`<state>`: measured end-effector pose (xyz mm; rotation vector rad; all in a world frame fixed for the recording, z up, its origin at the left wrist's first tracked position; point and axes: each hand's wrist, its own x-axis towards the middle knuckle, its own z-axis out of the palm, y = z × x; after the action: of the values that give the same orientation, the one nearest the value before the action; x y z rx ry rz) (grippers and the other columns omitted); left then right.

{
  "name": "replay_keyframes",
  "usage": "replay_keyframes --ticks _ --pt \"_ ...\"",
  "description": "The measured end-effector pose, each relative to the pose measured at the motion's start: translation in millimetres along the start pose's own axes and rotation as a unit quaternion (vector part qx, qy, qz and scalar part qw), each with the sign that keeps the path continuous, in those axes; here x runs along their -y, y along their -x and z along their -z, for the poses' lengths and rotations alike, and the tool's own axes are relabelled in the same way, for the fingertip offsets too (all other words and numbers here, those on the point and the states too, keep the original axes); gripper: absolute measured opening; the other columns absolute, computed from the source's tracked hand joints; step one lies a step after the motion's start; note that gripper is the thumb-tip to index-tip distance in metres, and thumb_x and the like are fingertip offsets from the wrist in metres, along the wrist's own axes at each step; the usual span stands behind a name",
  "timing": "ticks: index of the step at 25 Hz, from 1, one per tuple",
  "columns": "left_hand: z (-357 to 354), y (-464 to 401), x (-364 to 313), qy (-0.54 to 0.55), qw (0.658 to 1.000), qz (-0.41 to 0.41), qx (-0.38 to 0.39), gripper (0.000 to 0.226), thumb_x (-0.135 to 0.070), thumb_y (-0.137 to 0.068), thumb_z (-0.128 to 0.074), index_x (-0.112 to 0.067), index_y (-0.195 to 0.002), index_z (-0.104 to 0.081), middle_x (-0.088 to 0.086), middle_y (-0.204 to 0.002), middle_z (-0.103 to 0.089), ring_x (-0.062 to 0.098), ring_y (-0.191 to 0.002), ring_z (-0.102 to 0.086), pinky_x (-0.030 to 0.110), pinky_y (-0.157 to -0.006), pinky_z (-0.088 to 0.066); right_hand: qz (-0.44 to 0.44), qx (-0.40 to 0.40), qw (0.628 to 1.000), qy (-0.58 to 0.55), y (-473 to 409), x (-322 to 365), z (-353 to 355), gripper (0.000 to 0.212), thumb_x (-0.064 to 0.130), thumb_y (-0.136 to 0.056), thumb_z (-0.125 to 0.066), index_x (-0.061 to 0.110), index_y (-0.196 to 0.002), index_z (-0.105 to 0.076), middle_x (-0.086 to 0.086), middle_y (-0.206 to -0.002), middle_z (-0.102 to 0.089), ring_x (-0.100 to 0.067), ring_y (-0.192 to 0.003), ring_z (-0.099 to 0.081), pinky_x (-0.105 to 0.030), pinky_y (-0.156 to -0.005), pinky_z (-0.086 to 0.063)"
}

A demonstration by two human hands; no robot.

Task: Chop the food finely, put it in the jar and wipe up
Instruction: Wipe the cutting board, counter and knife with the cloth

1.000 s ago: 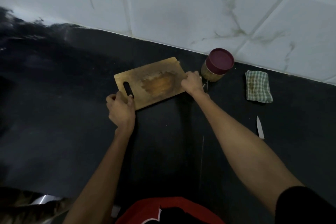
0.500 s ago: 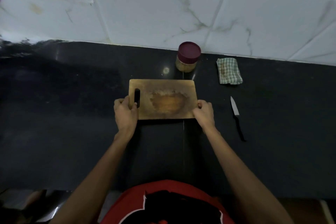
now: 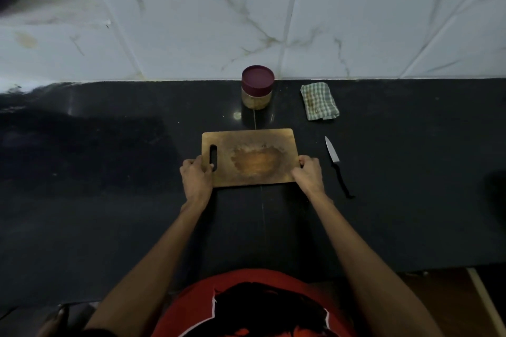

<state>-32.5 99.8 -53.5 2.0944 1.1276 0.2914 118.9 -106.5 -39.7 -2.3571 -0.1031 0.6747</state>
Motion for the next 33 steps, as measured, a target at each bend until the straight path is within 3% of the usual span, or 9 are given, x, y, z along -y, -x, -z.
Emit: replay_keyframes --ticks 8,14,18,21,25,33 --pt "-2 1 1 -0.006 1.0 -0.006 -0.016 0.025 -0.019 -0.094 -0.055 -0.004 -0.113 -0.059 0.017 -0.119 -0.045 0.029 -0.111 -0.042 0.029 -0.084 -0.036 0.039 -0.01 0.998 0.042 -1 -7 -5 0.046 0.013 -0.089 -0.058 0.011 -0.134 -0.052 -0.009 -0.135 -0.039 -0.027 -0.124 -0.043 -0.035 -0.104 -0.039" --pt "0 2 -3 -0.071 0.997 -0.01 -0.003 0.035 -0.024 -0.093 -0.057 -0.003 -0.12 -0.053 0.019 -0.125 -0.043 0.033 -0.112 -0.042 0.039 -0.092 -0.042 0.062 0.004 0.997 0.046 2 -10 -1 0.043 0.015 -0.092 -0.057 0.011 -0.134 -0.052 -0.011 -0.135 -0.039 -0.028 -0.125 -0.043 -0.036 -0.106 -0.039" --pt "-16 17 -25 -0.155 0.983 -0.088 -0.035 0.052 -0.022 -0.089 -0.06 -0.008 -0.136 -0.041 0.018 -0.134 -0.04 0.035 -0.118 -0.041 0.047 -0.096 -0.041 0.081 0.026 0.995 0.046 13 -22 8 0.053 0.023 -0.094 -0.06 0.014 -0.143 -0.043 -0.012 -0.138 -0.04 -0.029 -0.128 -0.044 -0.043 -0.108 -0.04" --pt "-41 31 -54 -0.159 0.971 -0.178 0.032 0.054 -0.026 -0.09 -0.058 -0.011 -0.138 -0.038 0.015 -0.142 -0.035 0.031 -0.131 -0.033 0.045 -0.109 -0.032 0.103 -0.041 0.99 0.085 18 -42 32 0.054 0.024 -0.093 -0.065 0.013 -0.142 -0.045 -0.012 -0.136 -0.045 -0.028 -0.127 -0.045 -0.041 -0.105 -0.042" --pt "-68 39 -87 -0.153 0.956 -0.231 0.097 0.053 -0.034 -0.094 -0.052 -0.017 -0.141 -0.033 0.011 -0.146 -0.028 0.029 -0.134 -0.028 0.045 -0.109 -0.029 0.035 -0.145 0.976 0.159 2 -67 78 0.048 0.032 -0.094 -0.063 0.009 -0.135 -0.052 -0.014 -0.134 -0.049 -0.031 -0.125 -0.046 -0.043 -0.102 -0.043" --pt "-83 36 -101 -0.186 0.947 -0.228 0.128 0.054 -0.036 -0.093 -0.052 -0.016 -0.14 -0.034 0.01 -0.144 -0.028 0.028 -0.132 -0.029 0.044 -0.106 -0.033 0.001 -0.091 0.983 0.159 -14 -67 81 0.039 0.035 -0.092 -0.065 0.01 -0.121 -0.055 -0.011 -0.122 -0.059 -0.026 -0.109 -0.06 -0.039 -0.086 -0.051"
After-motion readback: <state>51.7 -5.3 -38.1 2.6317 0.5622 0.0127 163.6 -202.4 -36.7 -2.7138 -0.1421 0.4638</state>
